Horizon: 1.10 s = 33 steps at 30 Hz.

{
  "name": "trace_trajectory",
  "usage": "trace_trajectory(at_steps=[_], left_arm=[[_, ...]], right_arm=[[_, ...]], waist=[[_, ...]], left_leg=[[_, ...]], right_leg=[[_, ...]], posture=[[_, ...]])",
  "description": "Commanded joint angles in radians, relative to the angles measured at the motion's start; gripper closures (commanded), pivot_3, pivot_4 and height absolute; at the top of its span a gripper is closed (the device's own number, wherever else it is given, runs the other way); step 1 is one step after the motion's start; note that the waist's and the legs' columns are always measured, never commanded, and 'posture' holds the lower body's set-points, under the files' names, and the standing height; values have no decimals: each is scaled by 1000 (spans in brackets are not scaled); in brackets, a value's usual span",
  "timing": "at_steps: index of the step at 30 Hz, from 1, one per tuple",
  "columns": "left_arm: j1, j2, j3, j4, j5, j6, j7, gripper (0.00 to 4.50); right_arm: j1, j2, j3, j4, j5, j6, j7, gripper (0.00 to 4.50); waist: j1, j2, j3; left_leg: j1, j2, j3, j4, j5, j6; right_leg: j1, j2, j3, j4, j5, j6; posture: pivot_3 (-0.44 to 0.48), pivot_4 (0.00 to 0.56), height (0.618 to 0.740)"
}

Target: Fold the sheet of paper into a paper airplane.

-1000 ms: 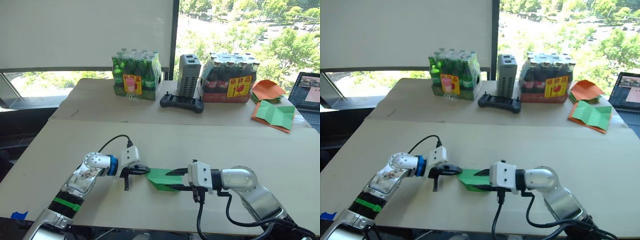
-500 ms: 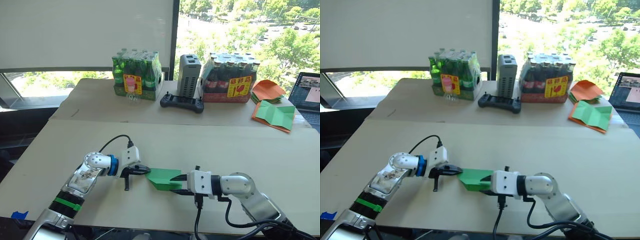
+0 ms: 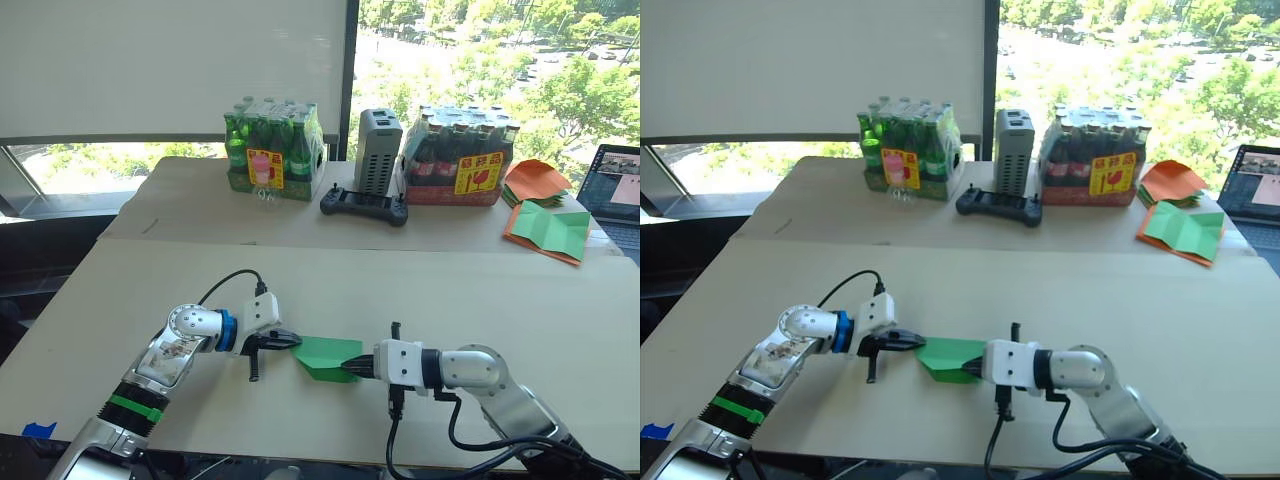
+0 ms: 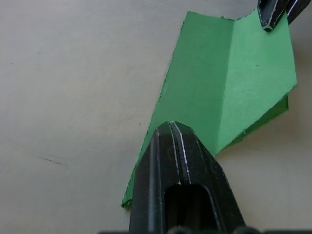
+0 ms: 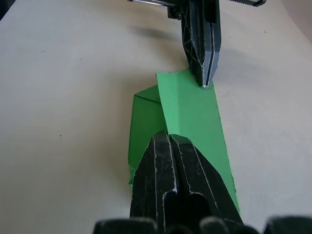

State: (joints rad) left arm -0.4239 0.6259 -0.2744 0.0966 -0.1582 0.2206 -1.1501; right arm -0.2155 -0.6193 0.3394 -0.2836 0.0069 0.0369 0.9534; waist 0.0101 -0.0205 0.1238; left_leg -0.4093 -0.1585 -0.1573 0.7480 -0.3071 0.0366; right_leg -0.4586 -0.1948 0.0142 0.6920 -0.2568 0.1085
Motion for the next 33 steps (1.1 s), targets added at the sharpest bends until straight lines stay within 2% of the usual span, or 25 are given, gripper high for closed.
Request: trace_trajectory(at_steps=[1,7,14,23,29,33], left_arm=[[17,4,-17,6,25,4,-3,4500],[21,1,-11,0,22,9,5,4500],[24,1,4,-11,15,18,20,4500],[0,0,94,-159,-133,167,-8,4500],[14,-8,71,-177,-141,194,-9,4500],[14,-30,44,-127,-105,163,8,4500]], right_arm=[[-45,35,-16,3,21,90,-22,4490],[-95,62,-3,60,-11,214,-54,4490],[-89,62,31,80,-33,237,-43,4490],[-82,65,38,84,-41,240,-50,4490],[-83,64,41,85,-48,237,-53,4490],[-80,64,38,76,-42,246,-54,4490]], waist=[[-1,0,0],[0,0,0],[0,0,0],[-1,0,0],[-2,0,0],[-1,0,0]], left_leg=[[0,0,0,0,0,0],[0,0,0,0,0,0],[0,0,0,0,0,0],[0,0,0,0,0,0],[0,0,0,0,0,0],[0,0,0,0,0,0]], right_leg=[[0,0,0,0,0,0],[0,0,0,1,0,0],[0,0,0,0,0,0],[-1,0,0,1,0,0],[0,0,0,1,0,0],[0,0,0,1,0,0]], posture=[[0,150,675],[0,150,675],[0,150,675],[0,150,675],[0,150,675],[0,150,675]])
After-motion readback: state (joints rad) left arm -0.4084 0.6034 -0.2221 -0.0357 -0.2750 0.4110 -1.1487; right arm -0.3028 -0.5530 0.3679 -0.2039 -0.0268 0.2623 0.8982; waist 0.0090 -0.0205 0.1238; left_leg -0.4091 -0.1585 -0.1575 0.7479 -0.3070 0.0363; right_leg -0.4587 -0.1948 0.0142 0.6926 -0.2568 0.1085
